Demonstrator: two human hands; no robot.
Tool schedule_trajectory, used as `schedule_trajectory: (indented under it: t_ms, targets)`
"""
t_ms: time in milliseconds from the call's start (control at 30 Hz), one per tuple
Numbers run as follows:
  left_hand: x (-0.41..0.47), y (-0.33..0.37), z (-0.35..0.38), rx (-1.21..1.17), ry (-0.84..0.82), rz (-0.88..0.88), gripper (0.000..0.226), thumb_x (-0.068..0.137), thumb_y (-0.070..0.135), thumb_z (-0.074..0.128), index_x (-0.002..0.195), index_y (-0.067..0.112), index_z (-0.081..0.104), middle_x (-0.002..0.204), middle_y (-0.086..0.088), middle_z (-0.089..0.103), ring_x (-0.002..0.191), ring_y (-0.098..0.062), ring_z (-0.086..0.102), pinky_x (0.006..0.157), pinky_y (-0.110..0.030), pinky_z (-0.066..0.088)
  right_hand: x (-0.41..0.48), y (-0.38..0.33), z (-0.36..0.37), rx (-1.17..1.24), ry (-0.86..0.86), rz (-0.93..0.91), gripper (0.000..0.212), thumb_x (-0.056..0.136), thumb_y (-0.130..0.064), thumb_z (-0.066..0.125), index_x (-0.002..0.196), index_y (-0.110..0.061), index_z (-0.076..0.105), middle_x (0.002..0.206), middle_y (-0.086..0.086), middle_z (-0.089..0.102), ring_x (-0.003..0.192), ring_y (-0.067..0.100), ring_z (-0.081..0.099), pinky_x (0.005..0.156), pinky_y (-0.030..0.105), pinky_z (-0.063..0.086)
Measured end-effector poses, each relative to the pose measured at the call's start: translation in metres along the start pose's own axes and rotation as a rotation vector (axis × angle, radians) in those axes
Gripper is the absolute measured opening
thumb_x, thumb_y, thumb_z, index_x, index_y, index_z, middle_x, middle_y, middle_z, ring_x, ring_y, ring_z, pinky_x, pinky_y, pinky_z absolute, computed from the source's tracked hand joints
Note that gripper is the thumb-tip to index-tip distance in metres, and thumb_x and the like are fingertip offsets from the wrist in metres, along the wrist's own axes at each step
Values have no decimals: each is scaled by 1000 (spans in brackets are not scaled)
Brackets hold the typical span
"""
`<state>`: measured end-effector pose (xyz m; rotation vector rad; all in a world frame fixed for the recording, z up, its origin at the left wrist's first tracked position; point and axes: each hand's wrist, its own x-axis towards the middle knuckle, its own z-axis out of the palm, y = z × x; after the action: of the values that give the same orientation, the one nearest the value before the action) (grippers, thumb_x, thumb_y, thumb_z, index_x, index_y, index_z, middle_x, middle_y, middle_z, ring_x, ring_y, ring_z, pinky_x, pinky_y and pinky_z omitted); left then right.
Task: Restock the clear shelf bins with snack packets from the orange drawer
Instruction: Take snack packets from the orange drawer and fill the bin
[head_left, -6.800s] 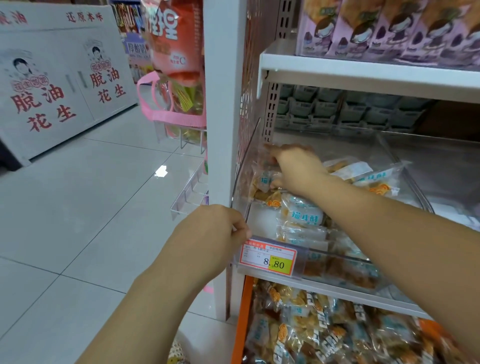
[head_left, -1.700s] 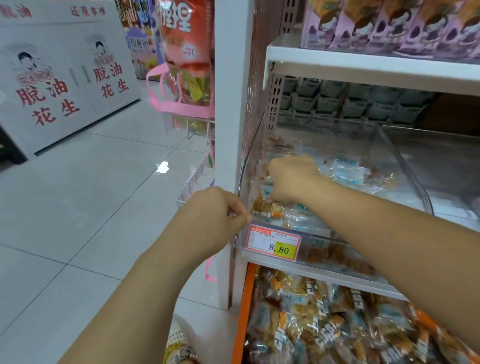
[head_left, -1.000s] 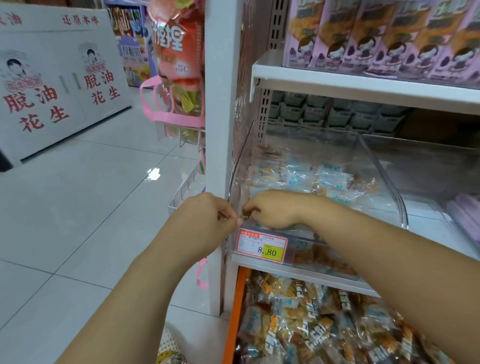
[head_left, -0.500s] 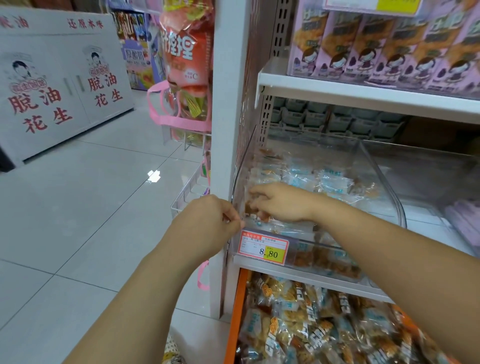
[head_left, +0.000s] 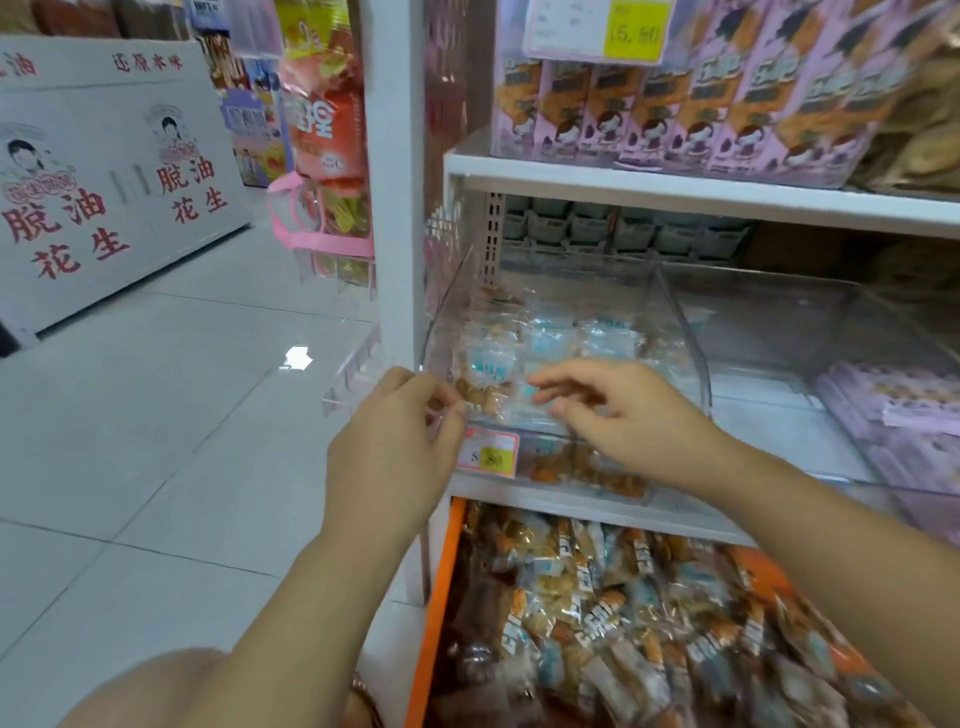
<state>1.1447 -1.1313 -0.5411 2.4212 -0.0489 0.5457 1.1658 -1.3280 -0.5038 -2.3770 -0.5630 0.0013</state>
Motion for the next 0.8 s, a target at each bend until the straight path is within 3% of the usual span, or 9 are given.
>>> schedule_trajectory:
  t_ms: [100, 200, 300, 400, 467, 600, 633, 700, 800]
  targets:
    - [-37, 13, 28, -120, -77, 36, 13, 88, 29, 58, 77, 34, 56, 83, 15, 56, 72, -3, 55, 58, -22, 38, -65, 11, -1, 48, 13, 3, 34, 92, -11, 57, 100, -44, 60, 95, -27, 65, 92, -10, 60, 78, 6, 45]
    - [-66, 19, 69, -124, -257, 4, 18, 89, 27, 58, 76, 39, 53, 80, 18, 57, 71, -1, 53, 58, -18, 38, -109, 50, 12, 30, -65, 115, 30, 92, -17, 58, 96, -47, 60, 95, -28, 64, 91, -9, 60, 77, 8, 47]
    - [-77, 18, 117, -133, -434, -72, 15, 91, 23, 56, 83, 35, 55, 89, 16, 62, 79, -5, 57, 70, -23, 46, -136, 107, 28, -14, -108, 260, 20, 92, -18, 59, 103, -33, 67, 95, -20, 65, 87, -9, 59, 74, 3, 41]
    - [-83, 16, 160, -123, -562, -99, 8, 93, 21, 56, 94, 27, 61, 97, 10, 64, 88, -9, 58, 75, -20, 41, -153, 162, 43, -56, -121, 366, 21, 92, -12, 57, 108, -22, 67, 96, -2, 68, 91, 10, 63, 78, 10, 38]
    - [-87, 14, 187, -102, -644, -131, 16, 94, 20, 56, 107, 19, 65, 102, 6, 64, 98, -12, 59, 79, -18, 39, -160, 193, 53, -73, -156, 443, 25, 94, -12, 54, 117, -13, 64, 108, 6, 68, 101, 16, 62, 84, 6, 35]
    - [-91, 7, 238, -52, -787, -211, 35, 92, 18, 57, 127, 14, 56, 116, -7, 65, 108, -25, 60, 85, -24, 42, -164, 241, 71, -114, -228, 559, 38, 95, -22, 53, 133, -20, 52, 126, 5, 61, 106, 22, 60, 80, 22, 41]
    - [-92, 6, 249, -22, -817, -221, 43, 92, 19, 57, 135, 15, 49, 122, -8, 62, 110, -27, 59, 85, -25, 42, -161, 250, 74, -125, -221, 583, 41, 94, -22, 54, 135, -20, 50, 127, 7, 60, 107, 24, 60, 80, 24, 41]
    - [-93, 5, 265, 27, -818, -269, 60, 92, 22, 58, 146, 19, 30, 137, -13, 46, 121, -32, 51, 91, -29, 40, -152, 267, 78, -177, -148, 586, 48, 91, -22, 57, 137, -18, 46, 132, 12, 54, 122, 28, 49, 95, 26, 38]
    - [-91, 2, 287, 155, -706, -264, 77, 88, 31, 62, 148, 22, 14, 145, -17, 15, 133, -42, 28, 103, -48, 34, -137, 286, 83, -224, -37, 614, 75, 80, -36, 69, 145, -25, 31, 145, 14, 28, 137, 35, 23, 110, 43, 31]
